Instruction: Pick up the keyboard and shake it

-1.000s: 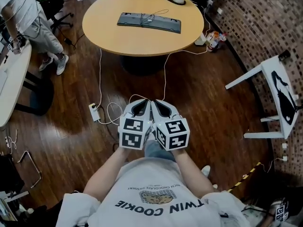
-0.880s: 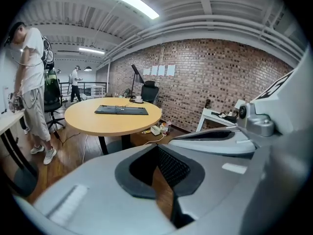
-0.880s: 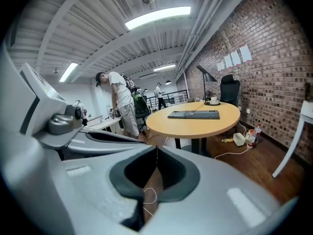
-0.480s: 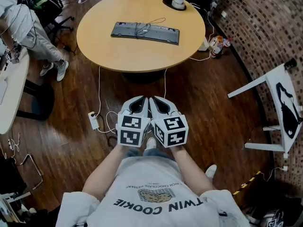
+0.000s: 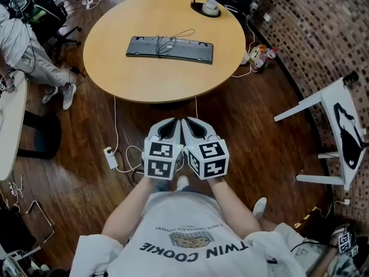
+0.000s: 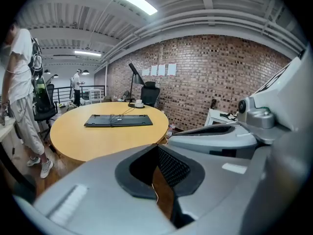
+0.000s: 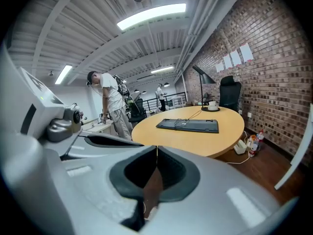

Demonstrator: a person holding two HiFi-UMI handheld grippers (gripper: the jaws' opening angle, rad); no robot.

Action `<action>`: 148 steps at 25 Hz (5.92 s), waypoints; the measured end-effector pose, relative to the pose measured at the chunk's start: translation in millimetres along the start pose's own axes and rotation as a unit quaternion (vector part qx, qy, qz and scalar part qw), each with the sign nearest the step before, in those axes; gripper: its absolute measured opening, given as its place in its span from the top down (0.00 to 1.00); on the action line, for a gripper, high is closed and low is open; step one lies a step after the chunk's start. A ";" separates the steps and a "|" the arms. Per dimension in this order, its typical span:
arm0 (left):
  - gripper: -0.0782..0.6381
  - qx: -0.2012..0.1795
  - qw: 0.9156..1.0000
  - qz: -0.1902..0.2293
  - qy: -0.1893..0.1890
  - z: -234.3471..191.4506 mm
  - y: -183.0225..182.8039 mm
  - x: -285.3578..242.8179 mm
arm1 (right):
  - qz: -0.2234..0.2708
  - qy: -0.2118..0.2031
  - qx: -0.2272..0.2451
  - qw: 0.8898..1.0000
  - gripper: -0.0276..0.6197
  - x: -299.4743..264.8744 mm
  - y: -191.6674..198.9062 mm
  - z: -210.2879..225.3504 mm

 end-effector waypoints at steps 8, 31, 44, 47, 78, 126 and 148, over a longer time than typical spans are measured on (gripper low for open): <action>0.88 -0.003 0.999 -0.009 0.033 -56.1 -34.8 -67.2 | -0.009 0.034 -0.012 0.999 0.95 -73.8 -33.1 30.3; 0.84 0.049 0.996 -0.024 0.074 -283.6 -120.3 -187.3 | -0.034 0.084 -0.096 0.991 0.95 -224.5 -106.8 123.9; 0.69 0.118 0.987 -0.103 0.025 -412.2 -140.8 -281.3 | -0.087 0.043 -0.192 0.976 0.84 -265.7 -107.5 289.3; 0.63 0.124 0.984 -0.128 0.016 -433.6 -132.8 -301.4 | -0.105 0.035 -0.213 0.971 0.78 -277.7 -103.2 319.5; 0.45 0.142 0.947 -0.277 0.078 -459.8 -127.8 -359.9 | -0.239 0.053 -0.243 0.938 0.60 -348.2 -96.3 379.0; 0.54 -0.101 0.995 -0.010 0.012 -386.1 -103.2 -173.6 | -0.035 0.207 0.049 0.977 0.62 -180.7 -81.4 221.7; 0.55 -0.128 0.992 -0.011 0.019 -382.3 -79.7 -151.6 | -0.234 0.210 0.452 0.834 0.70 -215.2 -70.2 168.2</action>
Point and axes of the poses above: the fingertips, and each gripper's own axes: x backward along the fingers, z to its right, y out of its underside, the point moved 8 cm from there along x, backward along the fingers, and after that the axes turned 1 degree about x, right-handed, at the moved point
